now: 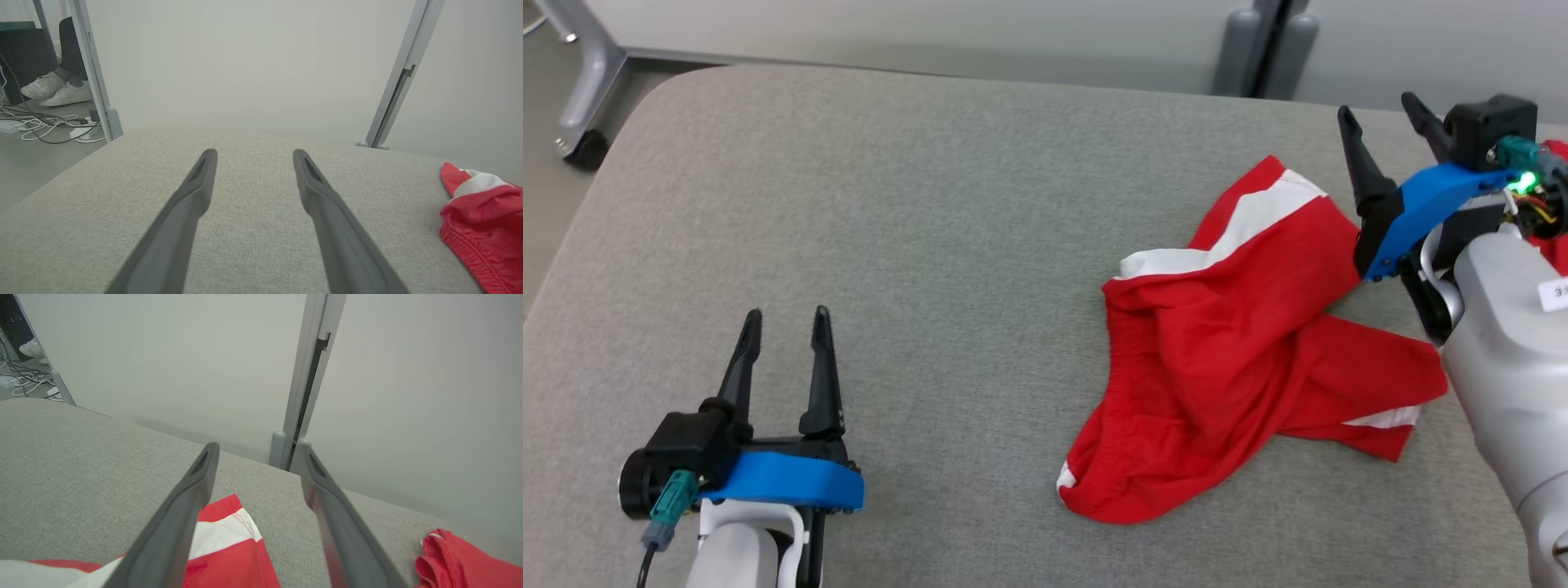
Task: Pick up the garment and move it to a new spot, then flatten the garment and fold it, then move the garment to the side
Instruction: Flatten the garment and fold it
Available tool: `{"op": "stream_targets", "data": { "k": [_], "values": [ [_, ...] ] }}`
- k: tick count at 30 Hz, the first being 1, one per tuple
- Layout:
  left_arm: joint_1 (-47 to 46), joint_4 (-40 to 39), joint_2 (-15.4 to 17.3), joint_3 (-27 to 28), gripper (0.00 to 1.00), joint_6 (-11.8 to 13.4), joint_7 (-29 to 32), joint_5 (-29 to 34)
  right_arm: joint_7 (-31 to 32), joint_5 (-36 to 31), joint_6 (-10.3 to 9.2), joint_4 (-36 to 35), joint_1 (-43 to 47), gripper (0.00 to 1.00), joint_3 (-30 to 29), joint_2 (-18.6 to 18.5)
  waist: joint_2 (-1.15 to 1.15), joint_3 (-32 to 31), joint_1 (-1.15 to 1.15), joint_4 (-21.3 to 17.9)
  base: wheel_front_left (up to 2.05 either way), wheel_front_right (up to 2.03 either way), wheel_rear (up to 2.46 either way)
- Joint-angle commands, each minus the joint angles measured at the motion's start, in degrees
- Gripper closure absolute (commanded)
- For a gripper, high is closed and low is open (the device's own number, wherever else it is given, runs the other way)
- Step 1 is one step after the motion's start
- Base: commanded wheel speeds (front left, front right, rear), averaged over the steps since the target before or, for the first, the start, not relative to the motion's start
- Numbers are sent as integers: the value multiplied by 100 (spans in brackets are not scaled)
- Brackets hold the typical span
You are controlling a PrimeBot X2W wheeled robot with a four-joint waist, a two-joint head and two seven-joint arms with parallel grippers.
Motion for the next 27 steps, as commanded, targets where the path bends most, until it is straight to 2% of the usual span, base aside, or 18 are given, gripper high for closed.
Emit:
{"op": "stream_targets", "data": {
  "k": [1,11,18,27],
  "values": [
    [66,-25,22,45,0,-11,-26,45,-46,37,0,-120,204,0,-2,-10,0,-165,0,-186,0,0,0],
    [463,-126,47,272,0,-9,-27,194,-60,5,0,-2077,1801,0,-567,8,0,-631,0,-680,0,0,0],
    [666,-170,45,352,0,-7,-27,243,-61,-282,0,-3341,3135,0,-1122,347,0,-794,0,-884,0,0,0],
    [768,-168,65,371,0,-8,-26,312,90,-705,0,-4578,4545,0,-1713,941,0,-943,0,-966,0,0,0]
  ]
}}
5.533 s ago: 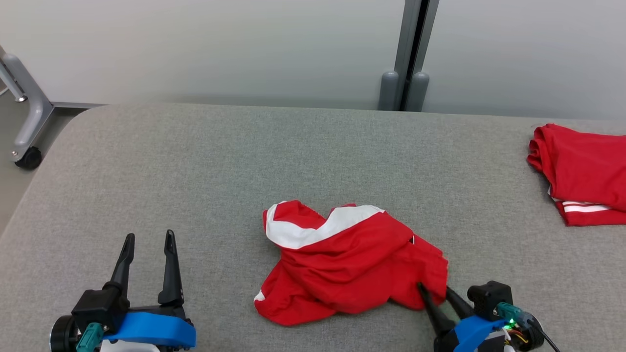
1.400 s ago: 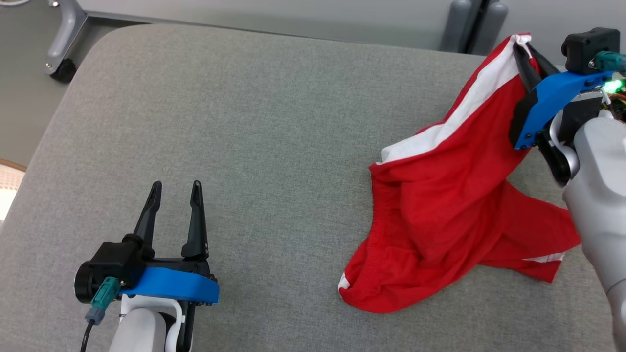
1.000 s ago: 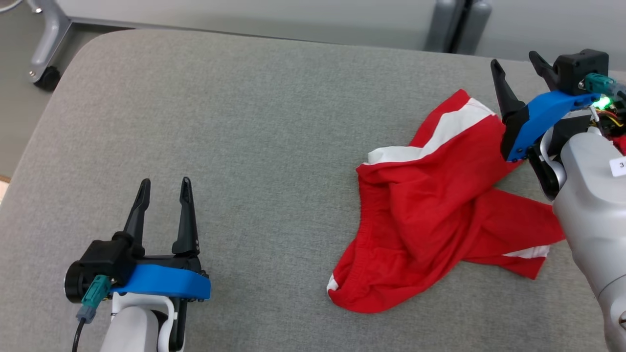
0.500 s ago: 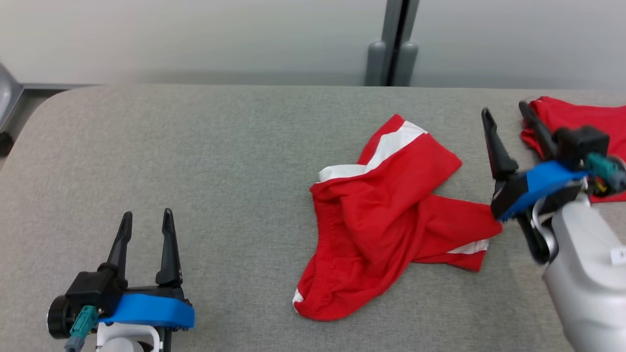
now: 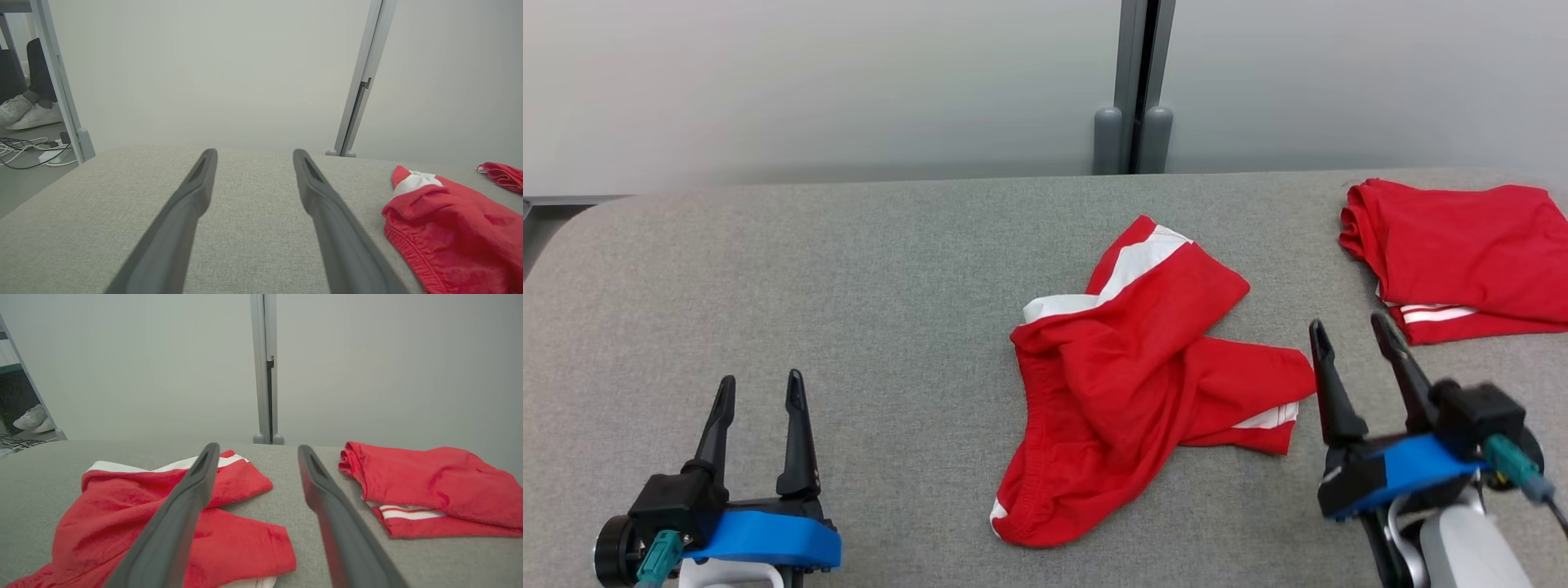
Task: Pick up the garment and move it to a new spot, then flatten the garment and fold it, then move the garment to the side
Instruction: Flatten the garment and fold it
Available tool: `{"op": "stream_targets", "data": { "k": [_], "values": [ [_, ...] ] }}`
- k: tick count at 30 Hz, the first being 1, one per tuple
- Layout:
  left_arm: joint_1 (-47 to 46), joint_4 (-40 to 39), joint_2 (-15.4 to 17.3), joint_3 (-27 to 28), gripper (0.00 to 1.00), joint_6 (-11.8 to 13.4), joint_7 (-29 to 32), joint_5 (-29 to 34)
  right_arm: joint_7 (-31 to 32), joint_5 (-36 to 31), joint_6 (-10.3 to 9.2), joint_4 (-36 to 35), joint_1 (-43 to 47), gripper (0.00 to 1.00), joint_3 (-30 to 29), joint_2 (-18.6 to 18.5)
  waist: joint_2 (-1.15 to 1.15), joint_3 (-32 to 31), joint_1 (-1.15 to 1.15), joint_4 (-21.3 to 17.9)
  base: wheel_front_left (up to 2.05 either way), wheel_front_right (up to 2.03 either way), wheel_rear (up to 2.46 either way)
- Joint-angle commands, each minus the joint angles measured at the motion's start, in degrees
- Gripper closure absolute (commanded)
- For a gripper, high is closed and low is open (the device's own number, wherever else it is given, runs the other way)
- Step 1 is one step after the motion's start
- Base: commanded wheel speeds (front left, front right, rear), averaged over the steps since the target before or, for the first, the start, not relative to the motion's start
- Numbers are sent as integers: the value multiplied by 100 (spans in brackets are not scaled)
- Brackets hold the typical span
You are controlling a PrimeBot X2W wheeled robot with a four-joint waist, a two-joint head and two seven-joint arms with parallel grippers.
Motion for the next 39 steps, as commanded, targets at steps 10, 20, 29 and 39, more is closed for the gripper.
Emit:
{"op": "stream_targets", "data": {
  "k": [10,20,29,39],
  "values": [
    [78,14,45,-43,0,-9,-25,47,464,-303,0,-1079,1039,0,-270,308,0,-125,1,21,0,0,0],
    [-1,-21,40,-391,0,-10,-25,69,615,-308,0,-1223,1154,0,-266,326,0,-196,1,32,0,0,0],
    [-259,170,320,-1903,0,-10,-8,-104,617,-325,0,-1165,1143,0,-283,325,0,-265,1,-4,0,0,0],
    [-511,622,810,-3219,0,-10,389,-745,561,-267,0,-1049,1033,0,-289,324,0,-97,1,-162,0,0,0]
  ]
}}
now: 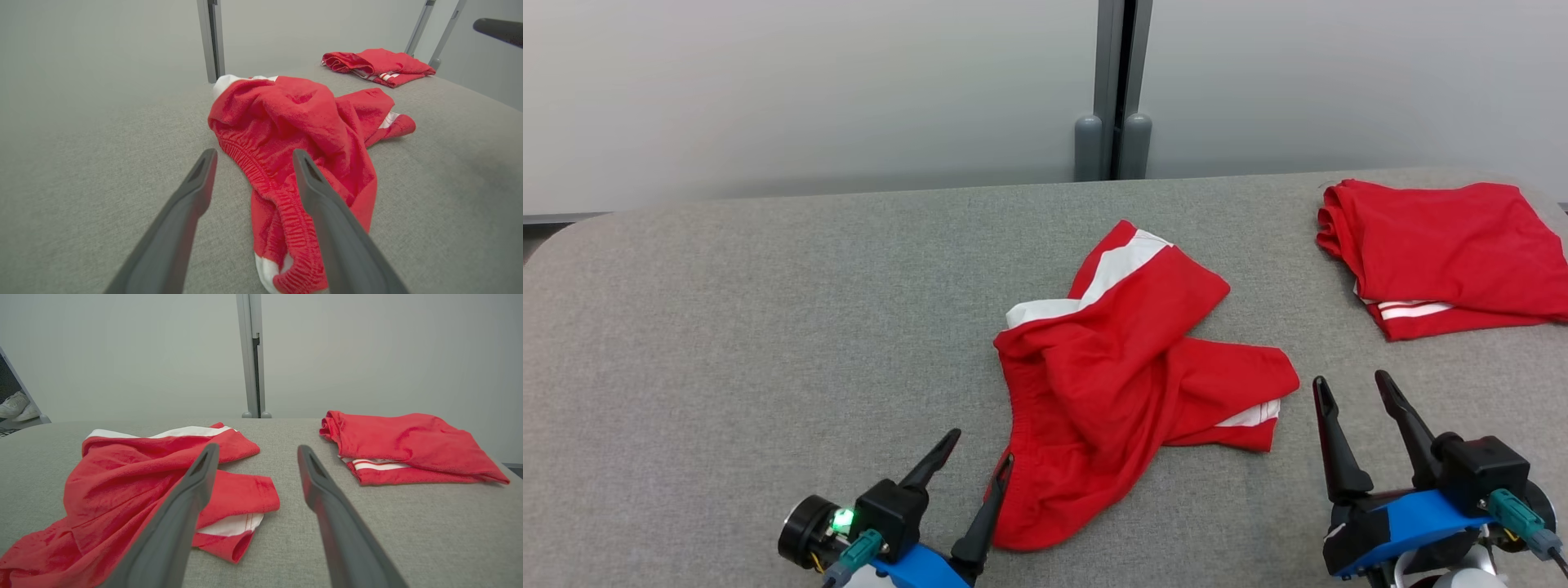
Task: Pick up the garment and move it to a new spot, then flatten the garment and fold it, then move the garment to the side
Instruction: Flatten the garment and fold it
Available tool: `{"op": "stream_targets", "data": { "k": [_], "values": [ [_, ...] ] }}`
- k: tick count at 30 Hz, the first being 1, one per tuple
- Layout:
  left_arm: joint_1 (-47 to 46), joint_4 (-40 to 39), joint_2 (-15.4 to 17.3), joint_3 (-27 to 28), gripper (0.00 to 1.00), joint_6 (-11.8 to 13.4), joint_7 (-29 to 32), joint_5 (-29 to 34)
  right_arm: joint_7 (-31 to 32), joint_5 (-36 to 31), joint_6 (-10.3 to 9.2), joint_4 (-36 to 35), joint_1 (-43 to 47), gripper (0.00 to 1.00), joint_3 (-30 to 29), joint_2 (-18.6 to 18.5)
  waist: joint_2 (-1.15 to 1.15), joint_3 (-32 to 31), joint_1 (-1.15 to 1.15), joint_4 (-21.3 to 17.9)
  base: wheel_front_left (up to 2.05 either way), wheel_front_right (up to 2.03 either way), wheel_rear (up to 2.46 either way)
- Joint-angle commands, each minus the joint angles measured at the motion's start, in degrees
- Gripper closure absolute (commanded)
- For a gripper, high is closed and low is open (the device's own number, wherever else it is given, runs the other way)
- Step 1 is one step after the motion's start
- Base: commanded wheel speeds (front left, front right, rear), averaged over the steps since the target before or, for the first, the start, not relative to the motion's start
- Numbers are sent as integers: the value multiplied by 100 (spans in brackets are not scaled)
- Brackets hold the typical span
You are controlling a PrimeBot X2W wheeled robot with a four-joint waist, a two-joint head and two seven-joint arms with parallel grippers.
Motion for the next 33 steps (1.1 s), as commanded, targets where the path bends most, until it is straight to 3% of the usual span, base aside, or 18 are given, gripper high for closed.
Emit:
{"op": "stream_targets", "data": {
  "k": [1,10,20,23,27,33],
  "values": [
    [-74,49,70,-116,0,-9,38,-67,-31,25,0,18,-50,0,-3,-2,0,26,0,-16,0,0,0],
    [-185,538,264,-914,0,-9,102,-458,-128,58,0,128,-188,0,8,-2,0,242,0,-115,0,0,0],
    [-530,1186,193,-1566,0,-9,66,-830,-209,87,0,232,-371,0,32,-2,0,406,0,-201,0,0,0],
    [-665,1375,138,-1677,96,-9,7,-940,-245,110,0,263,-391,0,49,-2,0,408,0,-208,0,0,0],
    [-836,1358,40,-1649,100,-9,-191,-1083,-266,117,0,291,-331,0,3,-2,0,375,0,-124,0,0,0],
    [-818,1077,173,-1392,100,90,-348,-1181,-280,177,0,380,-259,0,39,-4,0,306,0,168,0,0,0]
  ]
}}
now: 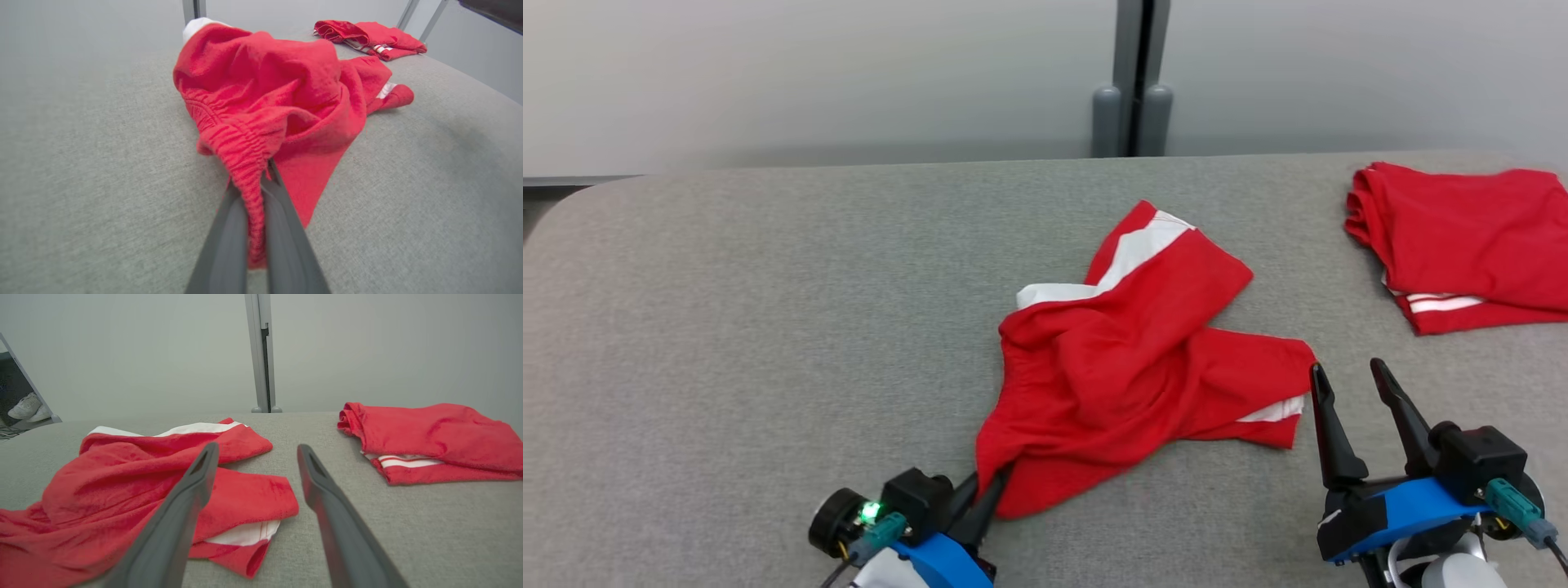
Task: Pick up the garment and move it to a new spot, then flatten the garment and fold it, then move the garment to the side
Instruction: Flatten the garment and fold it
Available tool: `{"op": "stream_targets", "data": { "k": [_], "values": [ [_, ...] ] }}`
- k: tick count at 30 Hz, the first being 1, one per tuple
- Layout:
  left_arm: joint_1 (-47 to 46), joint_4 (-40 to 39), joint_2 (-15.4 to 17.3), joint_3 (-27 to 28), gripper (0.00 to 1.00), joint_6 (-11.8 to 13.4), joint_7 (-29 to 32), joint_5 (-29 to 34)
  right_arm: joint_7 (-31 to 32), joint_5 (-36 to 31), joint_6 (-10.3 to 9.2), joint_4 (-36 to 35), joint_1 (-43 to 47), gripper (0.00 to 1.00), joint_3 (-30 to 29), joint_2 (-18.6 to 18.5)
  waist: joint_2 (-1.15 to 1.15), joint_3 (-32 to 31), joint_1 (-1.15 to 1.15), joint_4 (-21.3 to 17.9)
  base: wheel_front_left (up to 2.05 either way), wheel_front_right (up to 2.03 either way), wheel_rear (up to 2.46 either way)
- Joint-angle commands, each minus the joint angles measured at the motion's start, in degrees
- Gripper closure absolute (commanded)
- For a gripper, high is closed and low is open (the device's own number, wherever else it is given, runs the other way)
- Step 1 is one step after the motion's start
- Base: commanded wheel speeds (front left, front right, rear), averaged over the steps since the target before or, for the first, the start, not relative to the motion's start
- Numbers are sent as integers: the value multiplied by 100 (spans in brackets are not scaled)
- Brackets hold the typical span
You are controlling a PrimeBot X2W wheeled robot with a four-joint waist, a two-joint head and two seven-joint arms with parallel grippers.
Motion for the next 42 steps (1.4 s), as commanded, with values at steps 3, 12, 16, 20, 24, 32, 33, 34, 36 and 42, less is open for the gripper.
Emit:
{"op": "stream_targets", "data": {
  "k": [3,12,16,20,24,32,33,34,36,42],
  "values": [
    [145,-245,203,230,100,146,-54,-98,-30,38,0,77,27,0,22,-6,0,-23,-1,216,0,0,0],
    [753,-1112,795,608,100,473,-70,-253,-59,66,0,217,0,0,37,-9,0,-26,-1,541,0,0,0],
    [921,-1517,970,658,100,590,45,-282,-75,83,0,294,-53,0,57,-8,0,7,-1,577,0,0,0],
    [883,-1732,966,621,100,614,98,-256,-92,83,0,363,-101,0,112,-8,0,3,-1,534,0,0,0],
    [769,-1838,930,577,100,604,124,-239,-90,69,0,436,-138,0,133,-8,0,-1,-1,404,0,0,0],
    [456,-1623,969,708,100,555,75,-274,-71,36,0,501,-201,0,106,-8,0,86,-1,5,0,0,0],
    [401,-1573,966,736,100,540,60,-292,-73,34,0,507,-210,0,92,-8,0,106,-1,-33,0,0,0],
    [347,-1506,985,757,100,522,56,-282,-74,27,0,515,-220,0,86,-8,0,131,-1,-82,0,0,0],
    [219,-1371,970,832,100,500,22,-316,-75,20,0,532,-233,0,66,-8,0,186,-1,-165,0,0,0],
    [-155,-734,949,1098,100,426,-58,-376,-97,-24,0,580,-347,0,14,-8,0,375,-1,-359,0,0,0]
  ]
}}
